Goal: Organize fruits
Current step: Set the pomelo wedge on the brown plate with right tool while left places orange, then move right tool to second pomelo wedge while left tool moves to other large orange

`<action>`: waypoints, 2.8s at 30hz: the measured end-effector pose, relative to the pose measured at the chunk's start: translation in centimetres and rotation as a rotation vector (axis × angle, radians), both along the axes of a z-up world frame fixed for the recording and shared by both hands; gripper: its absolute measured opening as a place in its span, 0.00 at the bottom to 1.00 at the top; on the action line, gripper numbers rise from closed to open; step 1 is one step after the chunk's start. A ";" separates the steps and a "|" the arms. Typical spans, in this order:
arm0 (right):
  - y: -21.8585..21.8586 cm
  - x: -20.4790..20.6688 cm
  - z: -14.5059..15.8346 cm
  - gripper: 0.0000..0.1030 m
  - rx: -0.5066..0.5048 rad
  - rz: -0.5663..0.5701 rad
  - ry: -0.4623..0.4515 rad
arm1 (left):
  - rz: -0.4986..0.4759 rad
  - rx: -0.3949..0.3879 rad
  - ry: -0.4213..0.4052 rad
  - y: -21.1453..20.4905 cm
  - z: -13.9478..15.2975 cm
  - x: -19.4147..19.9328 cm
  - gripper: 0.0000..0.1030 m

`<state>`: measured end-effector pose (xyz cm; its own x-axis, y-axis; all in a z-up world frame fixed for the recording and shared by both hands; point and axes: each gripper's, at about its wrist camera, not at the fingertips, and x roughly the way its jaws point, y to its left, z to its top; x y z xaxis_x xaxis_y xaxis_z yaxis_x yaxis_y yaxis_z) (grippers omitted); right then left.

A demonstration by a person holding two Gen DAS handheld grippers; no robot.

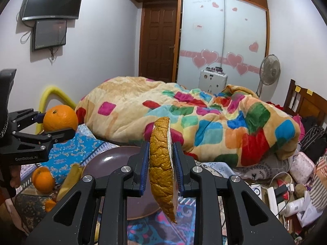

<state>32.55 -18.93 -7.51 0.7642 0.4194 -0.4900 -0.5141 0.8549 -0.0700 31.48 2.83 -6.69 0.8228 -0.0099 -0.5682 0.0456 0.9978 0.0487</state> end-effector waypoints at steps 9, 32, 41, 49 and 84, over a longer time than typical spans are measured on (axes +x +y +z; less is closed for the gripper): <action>2.7 2.7 -3.0 0.21 -0.042 0.046 0.089 | 0.008 -0.047 0.156 0.4 -3.3 3.9 0.65; 6.2 6.2 -7.0 0.22 -0.148 0.085 0.243 | -0.070 -0.012 0.432 -1.3 -7.2 7.7 0.66; 5.4 5.1 -6.9 0.39 -0.135 0.086 0.256 | -0.088 -0.004 0.449 -1.5 -7.4 7.6 0.67; 3.3 3.5 -5.2 0.41 -0.114 0.045 0.219 | -0.094 -0.022 0.359 -1.7 -5.5 6.1 0.85; 0.6 -11.0 -8.1 0.72 -0.077 -0.055 0.149 | 0.046 -0.008 0.111 4.4 -3.7 -14.0 0.89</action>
